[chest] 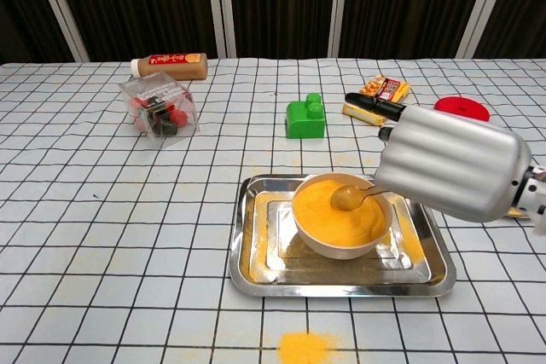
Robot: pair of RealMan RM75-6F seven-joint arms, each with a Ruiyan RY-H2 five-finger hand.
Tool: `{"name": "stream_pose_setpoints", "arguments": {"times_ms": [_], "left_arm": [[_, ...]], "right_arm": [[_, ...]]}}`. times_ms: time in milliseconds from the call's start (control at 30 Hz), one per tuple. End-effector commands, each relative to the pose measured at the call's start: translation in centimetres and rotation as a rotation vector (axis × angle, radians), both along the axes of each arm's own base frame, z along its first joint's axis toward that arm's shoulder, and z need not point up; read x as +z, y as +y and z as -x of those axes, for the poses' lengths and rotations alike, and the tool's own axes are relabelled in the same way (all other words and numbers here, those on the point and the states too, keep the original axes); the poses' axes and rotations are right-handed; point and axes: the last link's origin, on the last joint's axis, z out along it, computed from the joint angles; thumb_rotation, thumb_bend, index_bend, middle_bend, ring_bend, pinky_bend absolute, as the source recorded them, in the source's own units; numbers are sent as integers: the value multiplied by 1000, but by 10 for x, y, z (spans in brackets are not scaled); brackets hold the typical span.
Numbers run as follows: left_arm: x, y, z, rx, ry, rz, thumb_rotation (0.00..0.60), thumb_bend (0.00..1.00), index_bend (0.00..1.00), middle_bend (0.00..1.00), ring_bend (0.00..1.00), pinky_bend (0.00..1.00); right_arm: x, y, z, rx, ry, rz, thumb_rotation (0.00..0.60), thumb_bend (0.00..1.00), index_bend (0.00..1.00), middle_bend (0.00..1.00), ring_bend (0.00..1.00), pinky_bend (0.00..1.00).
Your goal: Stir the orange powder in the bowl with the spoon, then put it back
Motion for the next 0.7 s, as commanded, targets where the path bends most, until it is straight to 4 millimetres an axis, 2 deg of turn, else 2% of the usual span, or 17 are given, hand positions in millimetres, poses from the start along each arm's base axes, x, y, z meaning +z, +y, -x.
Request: {"name": "stream_pose_setpoints", "arguments": {"times_ms": [33, 333, 700], "left_arm": [[0, 0, 0, 1, 0, 0, 600, 0, 0, 0, 0, 0], [0, 0, 0, 2, -1, -1, 600, 0, 0, 0, 0, 0], [0, 0, 0, 5, -1, 1, 600, 0, 0, 0, 0, 0]], "right_arm": [[2, 1, -1, 3, -4, 2, 600, 941, 950, 829, 560, 24], [5, 12, -12, 24, -35, -33, 600, 940, 950, 829, 560, 24], [2, 17, -5, 18, -3, -64, 600, 941, 950, 828, 560, 24]]}}
